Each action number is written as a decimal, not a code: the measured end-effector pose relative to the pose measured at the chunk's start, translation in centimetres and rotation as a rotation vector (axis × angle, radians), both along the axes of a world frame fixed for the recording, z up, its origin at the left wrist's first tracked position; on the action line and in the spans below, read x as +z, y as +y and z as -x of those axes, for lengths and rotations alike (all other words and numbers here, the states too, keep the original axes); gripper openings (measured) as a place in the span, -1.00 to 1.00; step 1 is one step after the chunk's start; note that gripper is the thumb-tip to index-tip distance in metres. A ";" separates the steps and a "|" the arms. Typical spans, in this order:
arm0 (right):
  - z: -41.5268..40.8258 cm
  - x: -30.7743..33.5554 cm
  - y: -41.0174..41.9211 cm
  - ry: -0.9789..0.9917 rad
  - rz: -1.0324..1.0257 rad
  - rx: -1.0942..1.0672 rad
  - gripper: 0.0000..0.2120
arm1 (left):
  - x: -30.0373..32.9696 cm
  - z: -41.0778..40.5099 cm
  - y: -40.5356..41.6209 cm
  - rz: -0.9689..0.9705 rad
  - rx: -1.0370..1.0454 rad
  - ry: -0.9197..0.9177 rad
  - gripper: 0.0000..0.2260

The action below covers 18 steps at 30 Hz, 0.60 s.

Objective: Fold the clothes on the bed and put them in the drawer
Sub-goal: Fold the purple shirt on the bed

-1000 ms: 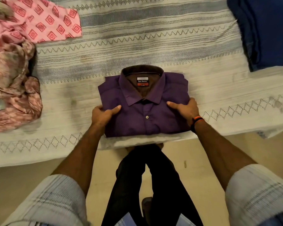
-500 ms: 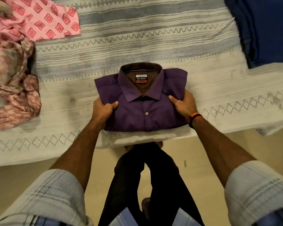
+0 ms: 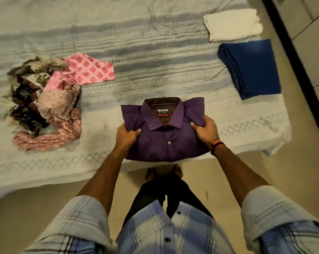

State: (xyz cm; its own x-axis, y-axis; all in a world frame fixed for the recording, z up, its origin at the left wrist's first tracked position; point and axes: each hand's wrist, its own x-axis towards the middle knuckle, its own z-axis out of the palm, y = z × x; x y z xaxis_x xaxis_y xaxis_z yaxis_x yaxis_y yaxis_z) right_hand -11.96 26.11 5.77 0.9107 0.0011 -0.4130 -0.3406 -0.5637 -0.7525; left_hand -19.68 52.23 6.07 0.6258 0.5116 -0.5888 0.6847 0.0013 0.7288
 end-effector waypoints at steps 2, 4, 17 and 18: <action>1.0 1.8 -0.4 -0.006 0.000 -0.015 -0.65 | 1.9 0.7 -0.5 -0.005 -0.018 -0.004 -0.59; 2.2 3.4 -0.9 -0.014 -0.021 -0.035 -0.65 | 3.5 1.6 -0.9 -0.008 -0.033 -0.016 -0.58; 3.1 7.5 -6.8 -0.104 -0.049 -0.102 -0.69 | 7.6 0.4 -5.8 -0.008 -0.152 -0.090 -0.56; 2.9 7.8 -7.8 -0.110 -0.050 -0.103 -0.69 | 7.7 0.1 -6.8 -0.010 -0.152 -0.093 -0.56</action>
